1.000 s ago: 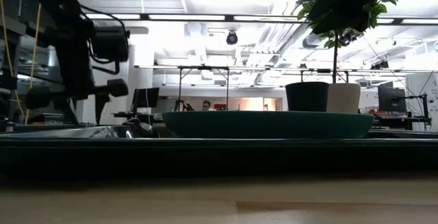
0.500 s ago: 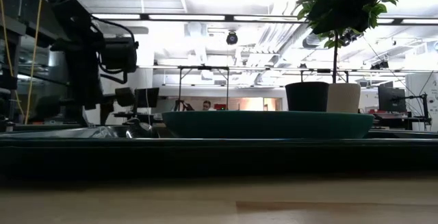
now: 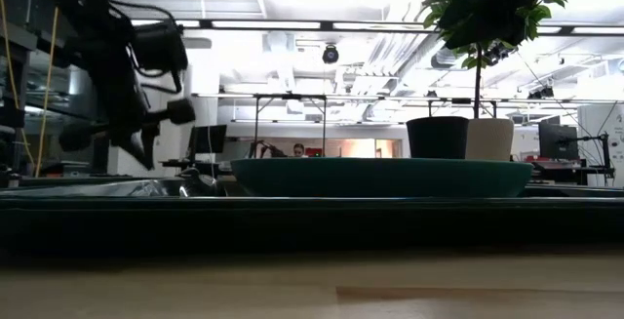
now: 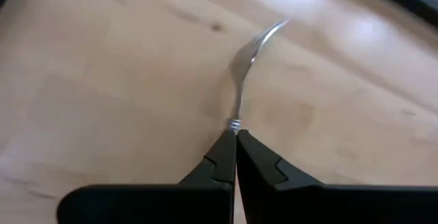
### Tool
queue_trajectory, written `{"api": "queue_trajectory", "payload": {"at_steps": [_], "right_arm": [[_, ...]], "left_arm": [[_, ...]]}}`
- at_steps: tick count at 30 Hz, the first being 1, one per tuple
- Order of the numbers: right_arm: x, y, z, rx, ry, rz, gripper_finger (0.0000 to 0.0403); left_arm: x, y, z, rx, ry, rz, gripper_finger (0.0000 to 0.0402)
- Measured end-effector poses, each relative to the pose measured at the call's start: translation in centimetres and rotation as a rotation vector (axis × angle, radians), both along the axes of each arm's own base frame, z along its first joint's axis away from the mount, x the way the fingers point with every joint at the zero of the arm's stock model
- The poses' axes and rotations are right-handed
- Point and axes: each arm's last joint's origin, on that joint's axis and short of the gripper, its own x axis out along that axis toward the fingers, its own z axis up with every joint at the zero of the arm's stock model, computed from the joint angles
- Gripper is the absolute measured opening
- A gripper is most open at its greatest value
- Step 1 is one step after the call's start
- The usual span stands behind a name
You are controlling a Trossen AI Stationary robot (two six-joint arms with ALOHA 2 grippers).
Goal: Pick and place plate/cup/fork/spoon on tray
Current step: Put the pink fork on the black serving tray to the left of the blue spoon
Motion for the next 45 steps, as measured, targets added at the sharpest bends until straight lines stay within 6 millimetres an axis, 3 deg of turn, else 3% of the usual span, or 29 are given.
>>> {"api": "queue_trajectory", "payload": {"at_steps": [7,13,25,30,36,38,42,45], "right_arm": [[0.0,0.0,0.0,0.019,-0.006,-0.013,0.02],[0.0,0.0,0.0,0.024,-0.009,-0.02,0.02],[0.0,0.0,0.0,0.04,-0.013,-0.03,0.02],[0.0,0.0,0.0,0.04,-0.013,-0.03,0.02],[0.0,0.0,0.0,0.051,-0.016,-0.04,0.02],[0.0,0.0,0.0,0.051,-0.016,-0.04,0.02],[0.0,0.0,0.0,0.051,-0.016,-0.04,0.02],[0.0,0.0,0.0,0.05,-0.017,-0.04,0.02]], "left_arm": [[-0.6,-0.3,1.9,0.085,-0.048,-0.035,0.0002],[0.2,0.3,1.6,0.104,0.006,-0.184,0.0011],[0.8,2.1,0.3,0.059,0.147,-0.27,0.0164],[1.2,2.4,-1.1,0.003,0.205,-0.287,0.019],[1.5,2.5,-2.9,-0.069,0.249,-0.284,0.0172],[1.6,2.4,-3.1,-0.076,0.257,-0.292,0.0139],[1.9,2.1,-3.1,-0.071,0.269,-0.329,0.0027],[2.0,1.8,-2.7,-0.076,0.239,-0.364,0.0017]]}}
